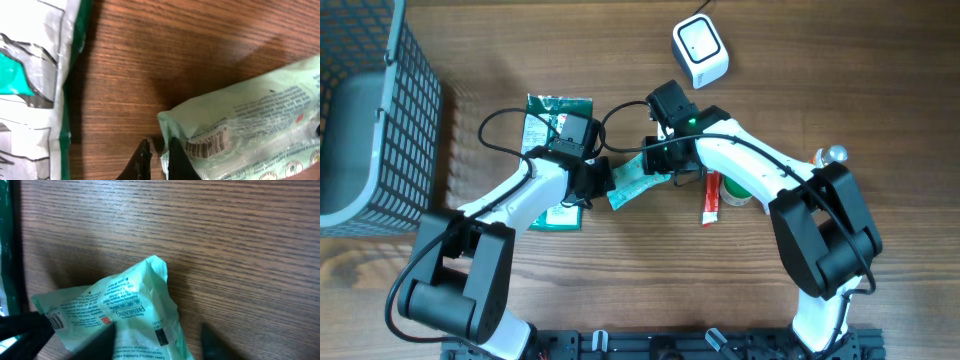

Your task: Scan the item barcode

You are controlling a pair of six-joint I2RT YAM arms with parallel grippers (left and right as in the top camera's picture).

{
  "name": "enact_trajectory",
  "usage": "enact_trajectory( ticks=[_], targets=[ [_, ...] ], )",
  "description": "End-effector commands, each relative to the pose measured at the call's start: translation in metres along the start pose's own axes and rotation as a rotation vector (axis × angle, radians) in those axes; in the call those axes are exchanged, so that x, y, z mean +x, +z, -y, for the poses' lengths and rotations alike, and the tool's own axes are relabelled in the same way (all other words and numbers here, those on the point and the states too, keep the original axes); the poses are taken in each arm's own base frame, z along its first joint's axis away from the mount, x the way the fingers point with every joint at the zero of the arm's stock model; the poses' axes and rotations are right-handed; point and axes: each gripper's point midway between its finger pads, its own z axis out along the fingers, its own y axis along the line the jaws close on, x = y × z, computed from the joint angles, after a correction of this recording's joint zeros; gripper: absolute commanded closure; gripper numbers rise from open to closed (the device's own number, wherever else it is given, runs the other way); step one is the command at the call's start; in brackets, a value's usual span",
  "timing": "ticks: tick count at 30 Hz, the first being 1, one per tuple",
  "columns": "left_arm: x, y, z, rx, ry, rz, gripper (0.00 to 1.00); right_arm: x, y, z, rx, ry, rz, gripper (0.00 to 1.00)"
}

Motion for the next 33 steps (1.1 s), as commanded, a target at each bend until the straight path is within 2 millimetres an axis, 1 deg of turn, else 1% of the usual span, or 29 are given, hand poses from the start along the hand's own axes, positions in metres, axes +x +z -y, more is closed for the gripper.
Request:
enact_trajectory(
  ticks=[1,2,5,8,16,20,21,22,24,26,29,33],
  targets=[
    [-0.002,0.004,-0.01,-0.053,0.015,0.017,0.95,-0.006,-0.012,0.007,0.049,-0.005,0.045,0.27],
    [-0.007,0.001,-0.01,-0.054,0.036,0.024,0.94,-0.006,-0.012,0.008,0.053,-0.001,0.047,0.25],
    [-0.019,-0.014,-0.007,-0.059,0.019,0.022,0.95,-0.006,-0.012,0.007,0.049,0.001,0.046,0.25],
    [-0.027,-0.03,-0.001,-0.057,0.015,0.022,0.95,-0.003,-0.012,0.001,0.018,0.0,0.029,0.24],
    [-0.026,-0.032,0.003,-0.042,0.012,0.013,0.95,-0.004,-0.012,0.001,0.015,-0.001,0.032,0.19],
    [-0.036,-0.039,0.01,-0.029,0.015,0.033,0.95,-0.004,-0.012,0.001,0.014,0.0,0.033,0.18],
    [-0.038,-0.042,0.011,-0.028,0.015,0.034,0.95,-0.005,-0.012,0.001,0.014,0.0,0.034,0.15],
    [-0.038,-0.042,0.012,-0.027,0.014,0.033,0.95,-0.005,-0.012,0.001,0.014,0.001,0.035,0.15],
    [-0.031,-0.04,0.016,0.003,0.006,-0.001,0.95,-0.005,-0.012,0.001,0.014,0.0,0.034,0.12],
    [-0.025,-0.037,0.02,0.012,0.011,-0.028,0.96,-0.005,-0.012,0.002,0.015,0.002,0.034,0.12],
    [-0.016,-0.027,0.021,-0.007,0.027,-0.062,0.96,-0.005,-0.012,0.002,0.015,0.003,0.033,0.11],
    [-0.004,-0.007,0.025,-0.025,0.052,-0.108,0.96,-0.006,-0.013,0.006,0.019,0.015,0.031,0.12]
  ],
)
